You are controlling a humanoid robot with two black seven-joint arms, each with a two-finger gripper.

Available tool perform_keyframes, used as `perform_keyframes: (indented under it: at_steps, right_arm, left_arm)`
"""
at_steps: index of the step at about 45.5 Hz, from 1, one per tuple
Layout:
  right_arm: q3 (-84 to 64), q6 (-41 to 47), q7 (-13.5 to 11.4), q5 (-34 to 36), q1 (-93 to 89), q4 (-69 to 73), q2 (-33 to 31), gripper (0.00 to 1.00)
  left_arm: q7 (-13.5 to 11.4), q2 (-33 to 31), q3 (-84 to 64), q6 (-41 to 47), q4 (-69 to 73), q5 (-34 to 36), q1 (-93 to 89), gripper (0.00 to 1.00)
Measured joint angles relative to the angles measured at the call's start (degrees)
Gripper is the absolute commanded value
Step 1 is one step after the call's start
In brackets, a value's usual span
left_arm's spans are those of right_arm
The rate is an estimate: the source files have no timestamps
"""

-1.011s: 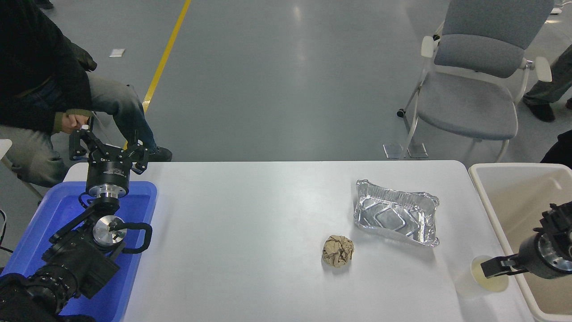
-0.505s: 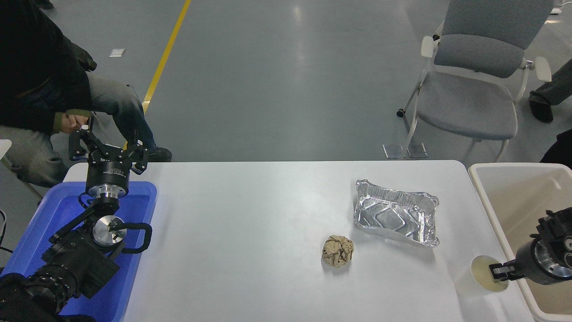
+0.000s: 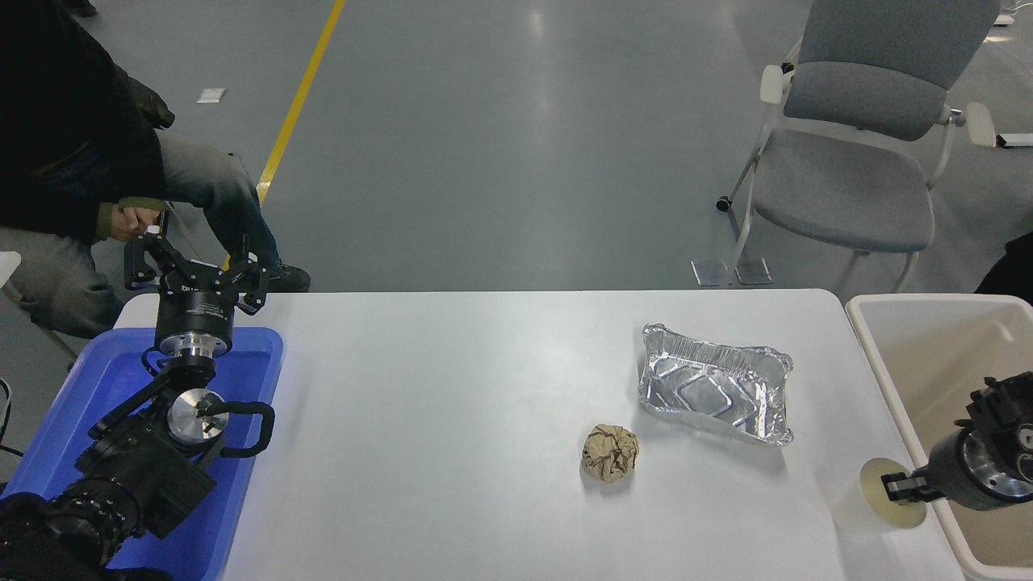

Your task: Pick up paper cup place in dustbin

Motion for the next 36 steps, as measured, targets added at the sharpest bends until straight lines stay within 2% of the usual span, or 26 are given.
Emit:
perform_keyframes:
  at_steps: [21, 36]
  right_arm:
    - [-0.6, 17.5, 0.1, 3.2, 23.4, 6.5, -12.8, 0.00]
    - [-6.1, 21.3, 0.1, 4.1, 45.0, 7.3, -16.1, 0.00]
  left_arm:
    - [0.1, 0.0, 0.2, 0.0, 0.0, 0.1, -0.1, 0.99]
    - [0.0, 0.0, 0.2, -0.1, 0.0, 0.1, -0.1, 0.99]
